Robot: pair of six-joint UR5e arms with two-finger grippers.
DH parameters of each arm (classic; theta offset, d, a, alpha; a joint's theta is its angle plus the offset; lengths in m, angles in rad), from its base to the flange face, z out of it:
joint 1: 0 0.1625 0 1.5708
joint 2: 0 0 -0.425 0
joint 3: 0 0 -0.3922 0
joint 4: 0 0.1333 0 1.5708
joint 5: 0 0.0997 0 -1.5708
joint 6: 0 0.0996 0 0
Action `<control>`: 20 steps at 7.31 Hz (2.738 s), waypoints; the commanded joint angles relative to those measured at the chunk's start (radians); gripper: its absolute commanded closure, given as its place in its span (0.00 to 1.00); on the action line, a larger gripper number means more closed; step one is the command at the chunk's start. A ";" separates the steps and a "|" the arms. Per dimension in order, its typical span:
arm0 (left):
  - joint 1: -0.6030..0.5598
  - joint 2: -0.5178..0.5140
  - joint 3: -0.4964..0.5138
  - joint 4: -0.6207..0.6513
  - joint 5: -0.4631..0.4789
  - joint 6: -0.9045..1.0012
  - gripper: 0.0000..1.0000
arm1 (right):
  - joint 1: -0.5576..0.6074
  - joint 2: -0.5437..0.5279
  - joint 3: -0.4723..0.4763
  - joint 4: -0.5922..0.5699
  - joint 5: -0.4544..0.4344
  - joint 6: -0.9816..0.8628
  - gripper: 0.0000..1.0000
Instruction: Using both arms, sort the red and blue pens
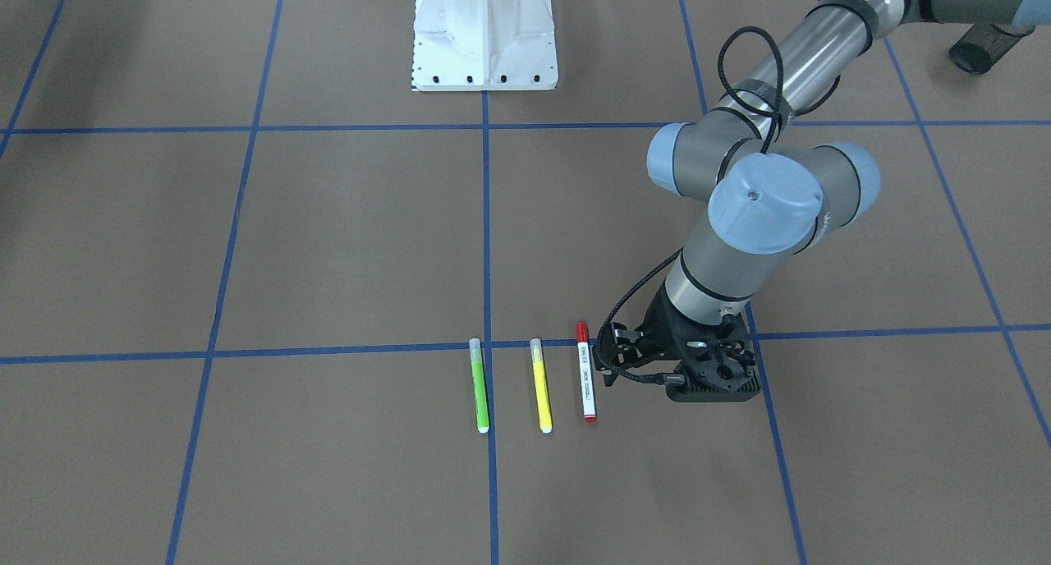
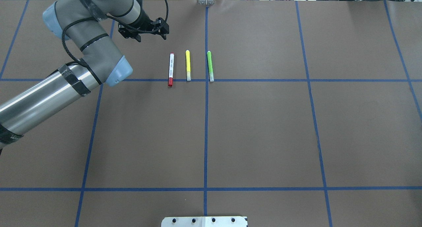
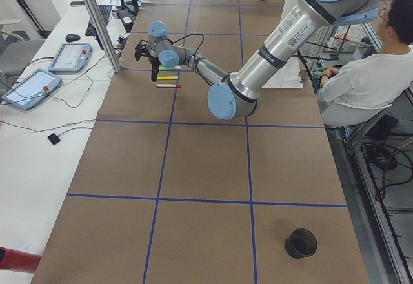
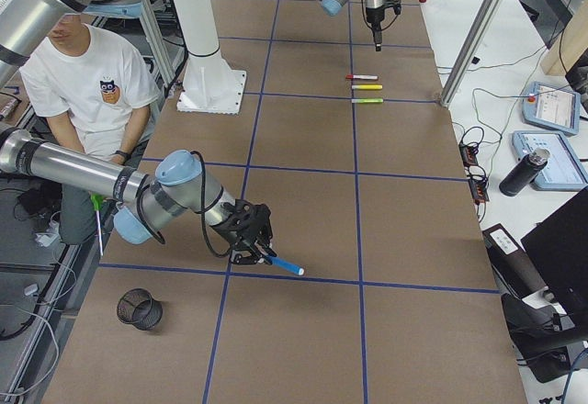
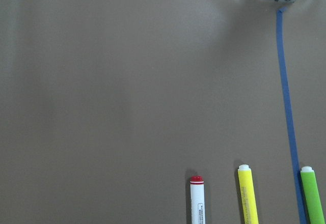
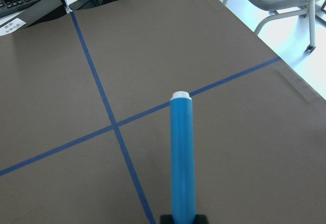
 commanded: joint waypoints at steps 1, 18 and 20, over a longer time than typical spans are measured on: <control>0.006 -0.038 0.045 -0.002 0.000 -0.005 0.03 | 0.092 -0.110 -0.038 0.141 0.008 -0.023 1.00; 0.004 -0.039 0.040 -0.004 0.000 -0.006 0.03 | 0.250 -0.152 -0.704 1.103 0.263 -0.312 1.00; 0.004 -0.035 0.040 -0.004 0.000 -0.003 0.03 | 0.256 -0.135 -0.712 1.109 0.264 -0.292 1.00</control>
